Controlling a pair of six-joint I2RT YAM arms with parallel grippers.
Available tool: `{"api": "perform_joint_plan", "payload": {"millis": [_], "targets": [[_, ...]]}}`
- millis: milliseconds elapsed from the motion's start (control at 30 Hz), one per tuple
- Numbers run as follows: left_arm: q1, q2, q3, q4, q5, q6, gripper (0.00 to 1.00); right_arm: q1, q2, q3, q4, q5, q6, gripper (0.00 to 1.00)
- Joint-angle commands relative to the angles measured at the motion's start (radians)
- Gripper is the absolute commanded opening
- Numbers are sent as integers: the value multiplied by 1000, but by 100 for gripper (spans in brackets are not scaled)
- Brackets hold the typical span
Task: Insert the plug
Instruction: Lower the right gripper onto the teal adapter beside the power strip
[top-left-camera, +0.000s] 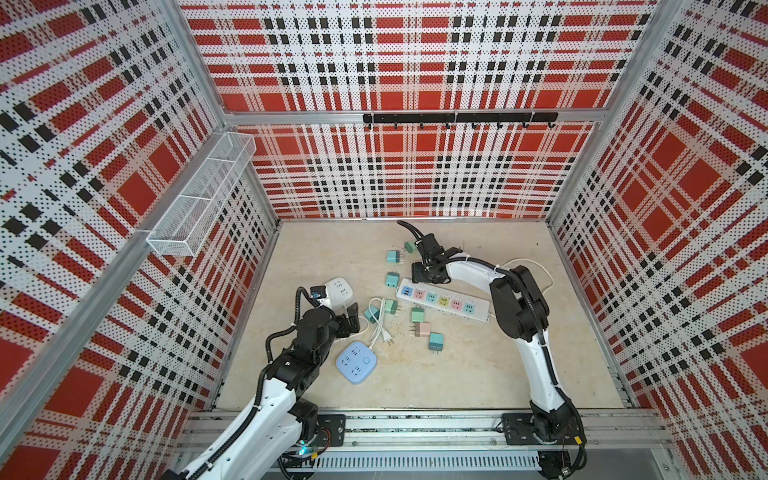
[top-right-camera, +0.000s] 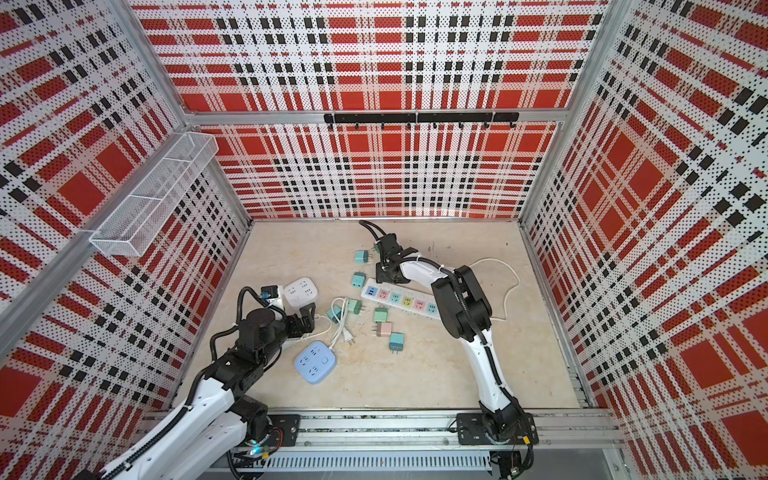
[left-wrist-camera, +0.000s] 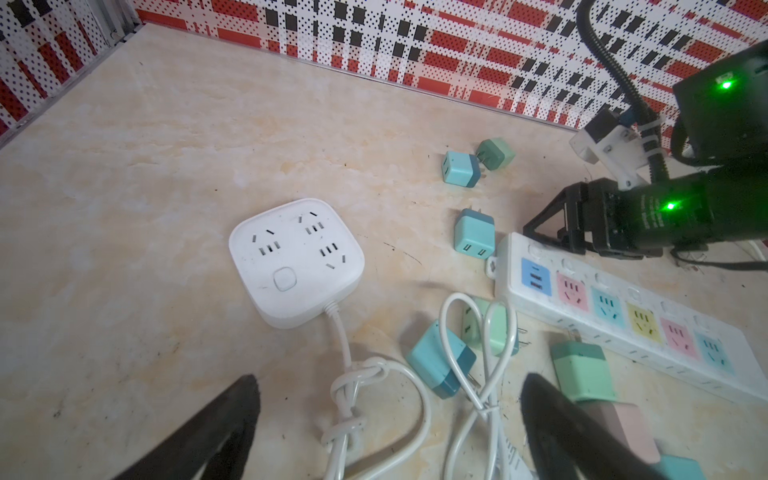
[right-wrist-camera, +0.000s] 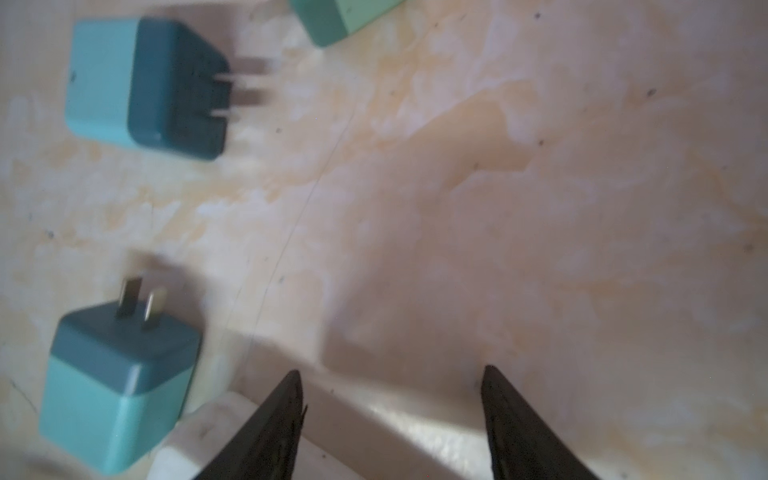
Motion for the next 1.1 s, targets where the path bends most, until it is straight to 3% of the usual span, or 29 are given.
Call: {"api": "perform_joint_plan", "payload": {"millis": [0,333,500,667,767,933,1067], "targets": [[2,-13,-14,24,0,-21,99,51,-35,-113,3,-7,-32,75],[-1,-29,-19,24,5,-20,100,164,-149,-316,53,28,-30,83],[-3,-36,-22,24,8,-21,99,182,-211,-327,9,119,-20,86],[-5,-37,-22,24,14,-19,99,215,-404,-412,-22,235,3,90],[-5,-38,-22,24,17,-18,99,257,-560,-512,-26,333,80,92],[-5,-49,-26,28,39,-17,99,328,-743,-730,111,319,191,85],[-6,-64,-32,29,41,-17,99,425,-755,-797,135,338,282,78]]}}
